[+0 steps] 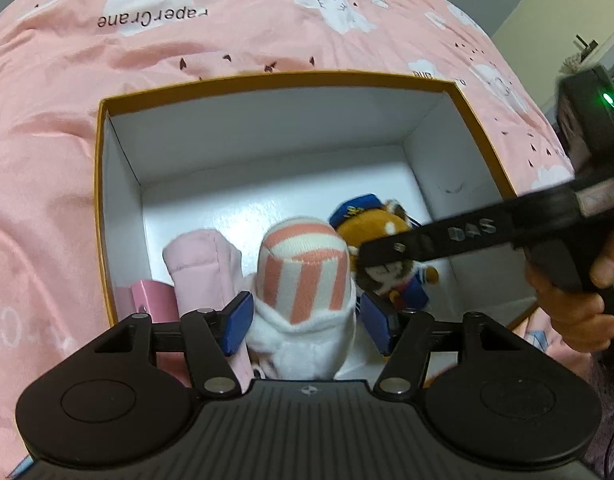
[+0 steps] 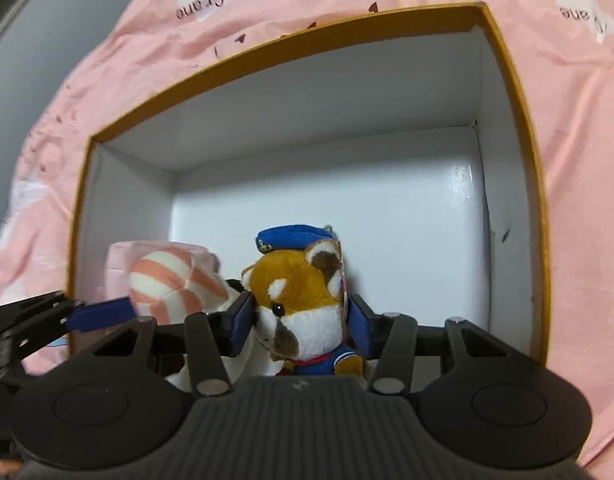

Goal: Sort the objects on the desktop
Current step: 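Lower and release raccoon plush with right tool while left tool releases white plush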

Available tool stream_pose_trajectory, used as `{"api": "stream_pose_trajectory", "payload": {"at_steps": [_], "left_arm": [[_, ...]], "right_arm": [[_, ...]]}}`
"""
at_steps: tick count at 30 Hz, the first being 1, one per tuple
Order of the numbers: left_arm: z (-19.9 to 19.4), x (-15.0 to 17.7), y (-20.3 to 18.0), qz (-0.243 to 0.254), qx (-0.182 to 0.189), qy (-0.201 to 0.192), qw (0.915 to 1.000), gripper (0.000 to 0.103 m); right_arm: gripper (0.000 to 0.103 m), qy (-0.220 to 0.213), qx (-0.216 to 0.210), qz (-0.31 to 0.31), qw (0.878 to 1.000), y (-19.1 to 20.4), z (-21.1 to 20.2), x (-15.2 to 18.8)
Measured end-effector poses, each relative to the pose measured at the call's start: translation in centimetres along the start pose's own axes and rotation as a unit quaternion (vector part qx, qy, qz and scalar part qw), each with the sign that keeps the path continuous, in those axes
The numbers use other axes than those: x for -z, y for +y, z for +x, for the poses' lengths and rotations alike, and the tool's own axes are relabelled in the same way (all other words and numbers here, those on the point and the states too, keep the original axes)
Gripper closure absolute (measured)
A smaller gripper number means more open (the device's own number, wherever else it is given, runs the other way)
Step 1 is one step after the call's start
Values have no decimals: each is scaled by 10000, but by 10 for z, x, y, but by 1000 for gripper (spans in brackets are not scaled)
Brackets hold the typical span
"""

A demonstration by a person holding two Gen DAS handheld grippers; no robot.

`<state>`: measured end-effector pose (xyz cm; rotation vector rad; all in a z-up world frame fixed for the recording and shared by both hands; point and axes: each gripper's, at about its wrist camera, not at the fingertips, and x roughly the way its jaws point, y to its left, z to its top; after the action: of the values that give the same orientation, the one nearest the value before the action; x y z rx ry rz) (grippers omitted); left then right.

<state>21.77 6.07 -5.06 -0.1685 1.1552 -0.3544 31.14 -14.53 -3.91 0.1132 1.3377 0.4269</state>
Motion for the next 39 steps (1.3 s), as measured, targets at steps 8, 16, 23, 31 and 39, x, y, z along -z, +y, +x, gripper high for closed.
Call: {"api": "stream_pose_trajectory", "payload": {"at_steps": [8, 16, 23, 31, 39], "left_arm": [[1, 7, 5, -117, -99, -163, 9997, 49], [13, -17, 13, -679, -164, -361, 9969, 50], [9, -18, 12, -641, -294, -409, 9967, 46], [-28, 2, -5, -222, -349, -440, 9982, 38], [-15, 22, -18, -62, -388, -97, 9992, 42]], "right_arm": [[47, 71, 27, -67, 9999, 15, 6, -1], [46, 129, -547, -168, 9983, -1, -7, 8], [47, -92, -276, -639, 9975, 3, 12, 16], [52, -180, -355, -600, 9974, 4, 15, 17], [52, -205, -385, -527, 9977, 2, 14, 19]]}}
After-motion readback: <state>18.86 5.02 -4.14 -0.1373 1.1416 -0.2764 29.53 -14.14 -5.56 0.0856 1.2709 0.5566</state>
